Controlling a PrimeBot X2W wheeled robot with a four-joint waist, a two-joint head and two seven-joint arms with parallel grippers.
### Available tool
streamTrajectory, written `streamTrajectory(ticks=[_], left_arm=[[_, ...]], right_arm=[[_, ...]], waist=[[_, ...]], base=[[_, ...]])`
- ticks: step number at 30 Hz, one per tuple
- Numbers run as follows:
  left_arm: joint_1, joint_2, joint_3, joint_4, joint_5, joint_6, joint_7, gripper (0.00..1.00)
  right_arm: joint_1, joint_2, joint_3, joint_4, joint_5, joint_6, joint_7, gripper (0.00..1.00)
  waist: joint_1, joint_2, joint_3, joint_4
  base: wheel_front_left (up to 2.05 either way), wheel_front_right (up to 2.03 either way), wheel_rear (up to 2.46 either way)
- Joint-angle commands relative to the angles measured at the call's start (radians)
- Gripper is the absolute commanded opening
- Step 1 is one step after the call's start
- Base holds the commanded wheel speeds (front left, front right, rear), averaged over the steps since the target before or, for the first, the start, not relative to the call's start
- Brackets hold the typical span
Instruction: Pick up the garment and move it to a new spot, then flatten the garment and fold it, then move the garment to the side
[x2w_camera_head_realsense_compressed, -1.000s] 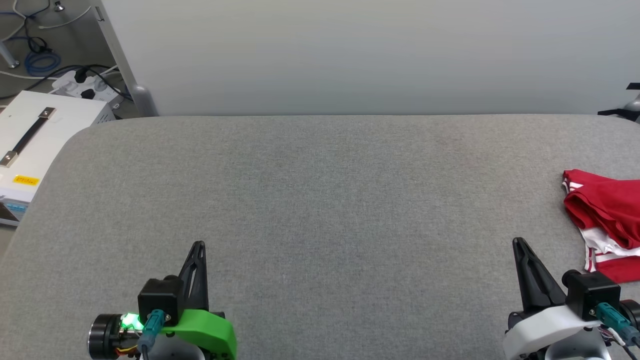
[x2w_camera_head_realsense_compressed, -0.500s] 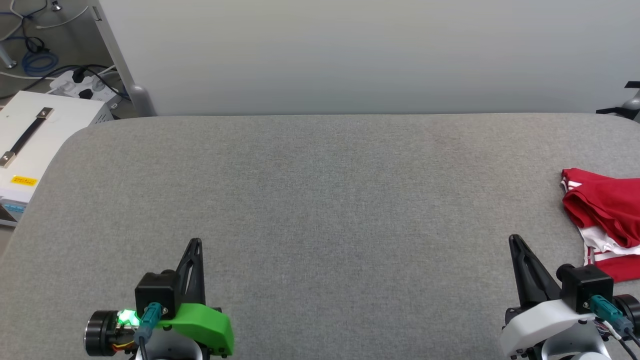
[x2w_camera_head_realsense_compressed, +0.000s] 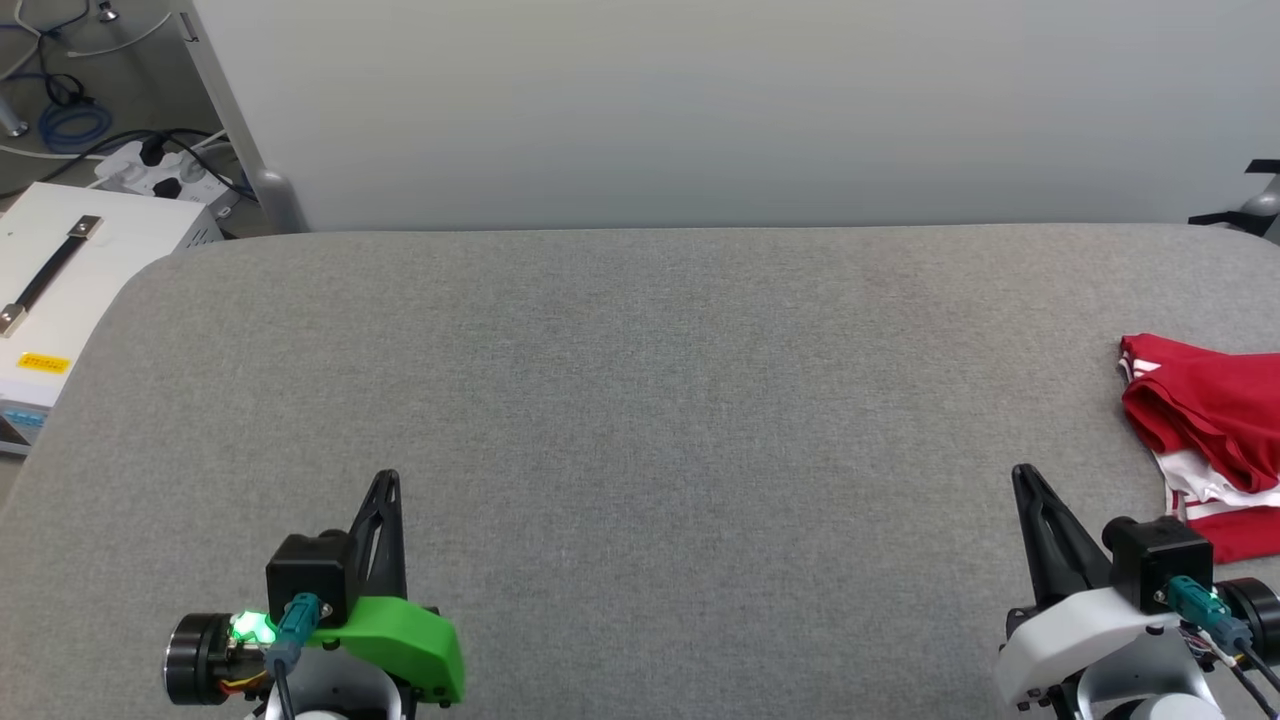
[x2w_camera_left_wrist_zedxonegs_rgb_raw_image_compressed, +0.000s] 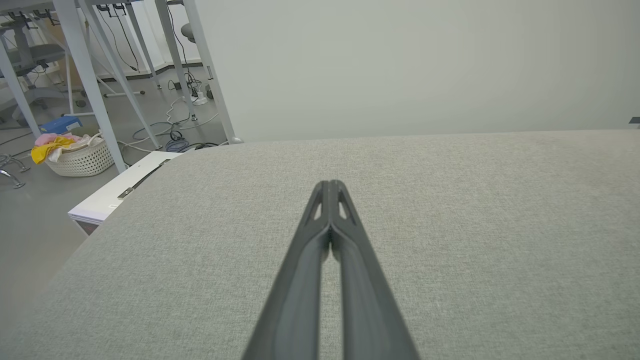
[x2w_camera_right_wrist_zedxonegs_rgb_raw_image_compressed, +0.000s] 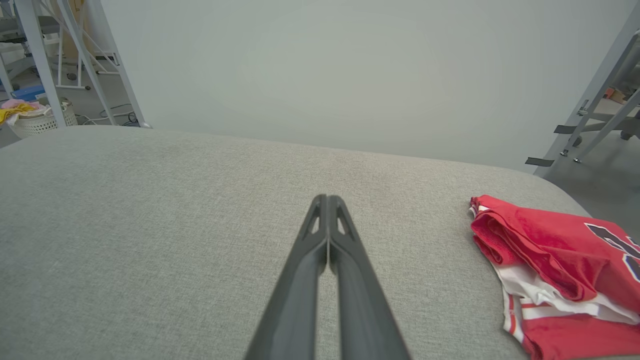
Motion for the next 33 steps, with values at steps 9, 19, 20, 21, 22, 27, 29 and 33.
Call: streamTrajectory(ticks=[9, 19, 20, 21, 22, 27, 29, 33], left_arm=[[-0.025, -0.008, 0.013, -0.008, 0.017, -0.007, 0.023, 0.0], [-0.032, -0.012, 0.023, -0.011, 0.022, -0.011, 0.043, 0.0], [-0.032, -0.012, 0.024, -0.011, 0.023, -0.011, 0.045, 0.0], [-0.033, -0.012, 0.024, -0.011, 0.023, -0.011, 0.047, 0.0], [-0.034, -0.013, 0.025, -0.012, 0.024, -0.012, 0.048, 0.0], [-0.035, -0.013, 0.027, -0.012, 0.025, -0.012, 0.051, 0.0], [-0.035, -0.013, 0.027, -0.012, 0.025, -0.012, 0.051, 0.0], [-0.035, -0.013, 0.027, -0.012, 0.025, -0.012, 0.051, 0.0]], right_arm=[[-0.029, 0.007, 0.002, 0.004, -0.018, -0.001, 0.024, 0.0], [-0.039, 0.009, 0.003, 0.006, -0.032, -0.001, 0.043, 0.0], [-0.04, 0.009, 0.004, 0.006, -0.033, -0.001, 0.046, 0.0], [-0.041, 0.01, 0.004, 0.006, -0.035, -0.001, 0.047, 0.0], [-0.041, 0.01, 0.004, 0.007, -0.036, -0.001, 0.049, 0.0], [-0.043, 0.01, 0.004, 0.007, -0.038, -0.001, 0.052, 0.0], [-0.043, 0.01, 0.004, 0.007, -0.038, -0.001, 0.052, 0.0], [-0.043, 0.01, 0.004, 0.007, -0.038, -0.001, 0.052, 0.0]], waist=[[0.0, 0.0, 0.001, -0.003], [0.0, 0.0, 0.002, -0.006], [0.0, 0.0, 0.002, -0.006], [0.0, 0.0, 0.002, -0.007], [0.0, 0.0, 0.002, -0.007], [0.0, 0.0, 0.003, -0.007], [0.0, 0.0, 0.003, -0.007], [0.0, 0.0, 0.003, -0.007]], base=[[0.0, 0.0, 0.0], [0.0, 0.0, 0.0], [0.0, 0.0, 0.0], [0.0, 0.0, 0.0], [0.0, 0.0, 0.0], [0.0, 0.0, 0.0], [0.0, 0.0, 0.0], [0.0, 0.0, 0.0]])
